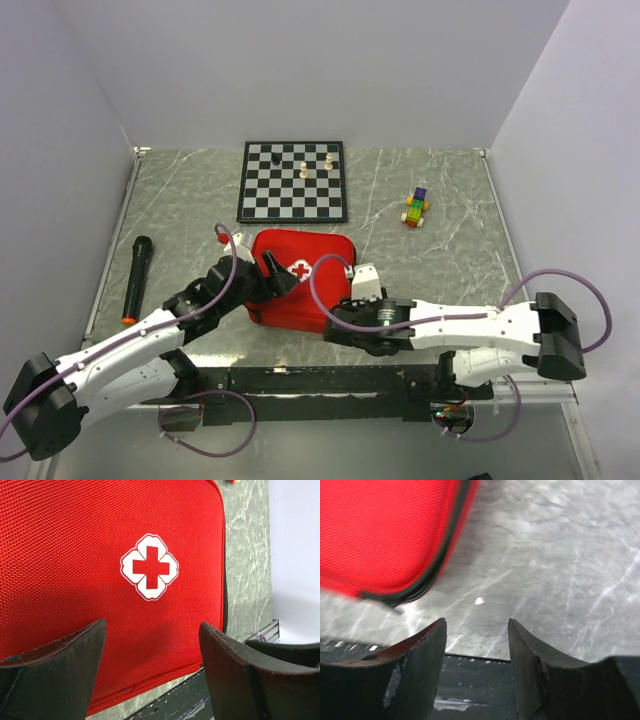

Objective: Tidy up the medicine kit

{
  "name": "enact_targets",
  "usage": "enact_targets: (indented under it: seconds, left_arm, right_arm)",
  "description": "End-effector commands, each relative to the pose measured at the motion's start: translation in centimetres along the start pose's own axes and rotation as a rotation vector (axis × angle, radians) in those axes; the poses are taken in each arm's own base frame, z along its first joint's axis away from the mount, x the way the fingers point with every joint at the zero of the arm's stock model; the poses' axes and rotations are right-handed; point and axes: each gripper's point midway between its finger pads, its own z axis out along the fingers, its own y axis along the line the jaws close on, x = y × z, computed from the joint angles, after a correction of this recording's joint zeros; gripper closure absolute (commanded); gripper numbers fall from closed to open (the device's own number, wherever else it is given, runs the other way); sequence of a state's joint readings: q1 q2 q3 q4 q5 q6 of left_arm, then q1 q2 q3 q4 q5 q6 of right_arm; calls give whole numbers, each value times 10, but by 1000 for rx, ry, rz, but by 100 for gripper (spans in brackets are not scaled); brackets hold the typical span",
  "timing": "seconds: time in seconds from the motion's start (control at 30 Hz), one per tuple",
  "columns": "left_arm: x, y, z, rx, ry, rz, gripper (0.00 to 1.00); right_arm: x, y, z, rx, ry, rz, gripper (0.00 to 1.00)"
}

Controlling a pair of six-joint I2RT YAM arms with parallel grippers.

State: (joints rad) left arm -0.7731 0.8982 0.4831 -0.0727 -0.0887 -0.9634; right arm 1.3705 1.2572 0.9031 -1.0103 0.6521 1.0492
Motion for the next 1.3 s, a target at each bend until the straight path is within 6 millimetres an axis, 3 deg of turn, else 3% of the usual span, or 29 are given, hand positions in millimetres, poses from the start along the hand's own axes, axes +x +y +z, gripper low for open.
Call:
enact_targets:
  seconds: [0.0,0.13,0.3,0.6,0.9,1.13,1.2,1.27]
  left_arm:
    - [3,12,-2,-37,-2,18,20]
    - [3,11,-3,-27,-3,7,19]
    - [6,13,-4,-34,2,4,19]
    - [7,18,-5,-46,-1,9,19]
    - [10,22,-3,-52,4,14,20]
    - [9,30,-4,-79,-6,25,19]
    - [9,31,-5,-81,-8,24,19]
    - [9,31,-5,-78,-10,23,19]
  right_arm:
    - [-23,40,-23,-199,-125,-55,36]
    - [-32,65,-30,-212,-150,-120,27]
    - [-31,66,-21,-92,-116,-175,28]
    - [-23,27,1,64,-39,-101,34]
    - [-18,12,9,70,-18,-70,34]
    - [-8,-37,13,124,-1,37,35]
    - [-10,-41,10,107,-18,58,37]
    - [-14,-32,3,55,-54,45,37]
